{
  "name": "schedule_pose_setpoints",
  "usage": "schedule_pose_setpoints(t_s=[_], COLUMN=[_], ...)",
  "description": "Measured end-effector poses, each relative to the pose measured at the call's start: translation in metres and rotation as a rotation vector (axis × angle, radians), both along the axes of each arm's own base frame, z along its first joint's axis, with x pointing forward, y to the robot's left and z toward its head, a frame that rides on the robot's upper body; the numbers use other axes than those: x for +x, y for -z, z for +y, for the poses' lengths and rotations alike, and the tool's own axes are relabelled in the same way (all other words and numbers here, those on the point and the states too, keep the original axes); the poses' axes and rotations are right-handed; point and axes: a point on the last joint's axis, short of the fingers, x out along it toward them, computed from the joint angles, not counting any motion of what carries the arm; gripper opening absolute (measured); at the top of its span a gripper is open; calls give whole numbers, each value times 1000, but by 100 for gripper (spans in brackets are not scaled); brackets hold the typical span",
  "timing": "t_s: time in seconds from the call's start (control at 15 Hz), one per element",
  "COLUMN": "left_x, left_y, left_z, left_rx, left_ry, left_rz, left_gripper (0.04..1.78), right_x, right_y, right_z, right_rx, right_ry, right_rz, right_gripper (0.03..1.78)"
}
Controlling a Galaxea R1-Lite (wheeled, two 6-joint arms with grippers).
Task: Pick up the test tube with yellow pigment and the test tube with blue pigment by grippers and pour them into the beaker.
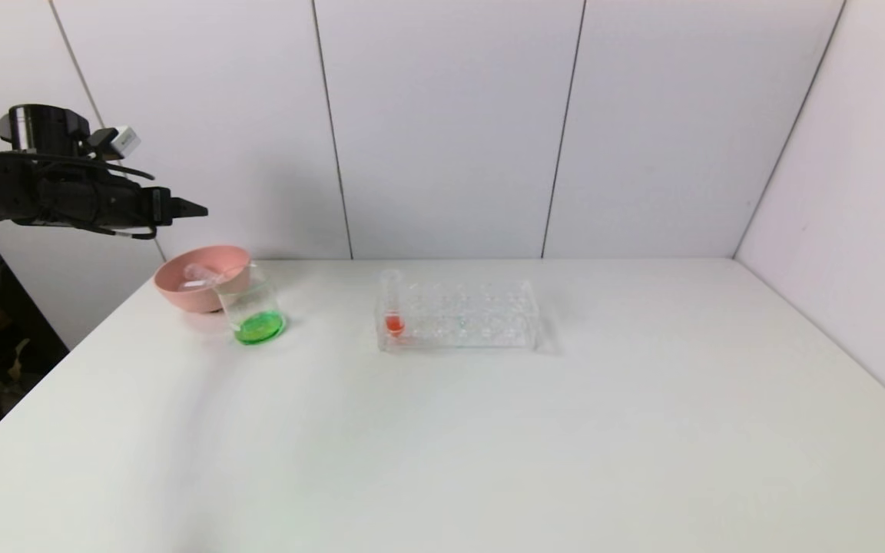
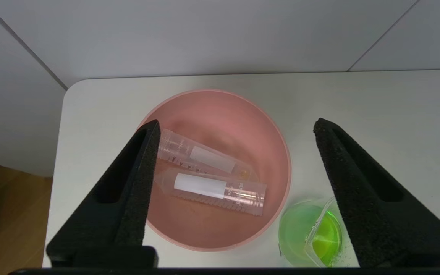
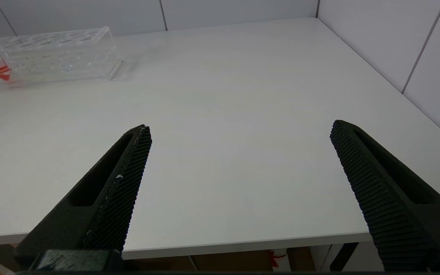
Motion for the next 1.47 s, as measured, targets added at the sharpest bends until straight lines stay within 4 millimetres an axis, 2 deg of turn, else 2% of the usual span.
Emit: schedule_pose_setpoints(t_s=[0.13,0.27,0.6,0.87,1.0,1.2,1.33,1.47], left_x=[0,-1,-8,-25,-44,-86,-129,-183], left_y=[-1,-3,-16,-40,-57,-86,-106,-122], left_z=[-1,-1,-5,-20,-31,-54,-67,-82], left_rx=[2,3,8,38,51,60,70,78], left_ry=[6,4,12,50,86,137,156,179], left_rz=[-5,-9,-31,-77,-104,-151,-191,-236], left_gripper=[165,175,176,176,176,176,176,176], right_x=[0,0,0,0,0,0,0,0], right_y=[0,0,0,0,0,0,0,0], right_z=[0,0,0,0,0,0,0,0], right_rx=[0,0,0,0,0,0,0,0], right_ry=[0,-1,0,-1,0,-1,0,0], right_rz=[0,0,0,0,0,0,0,0], right_gripper=[171,171,171,171,171,171,171,171])
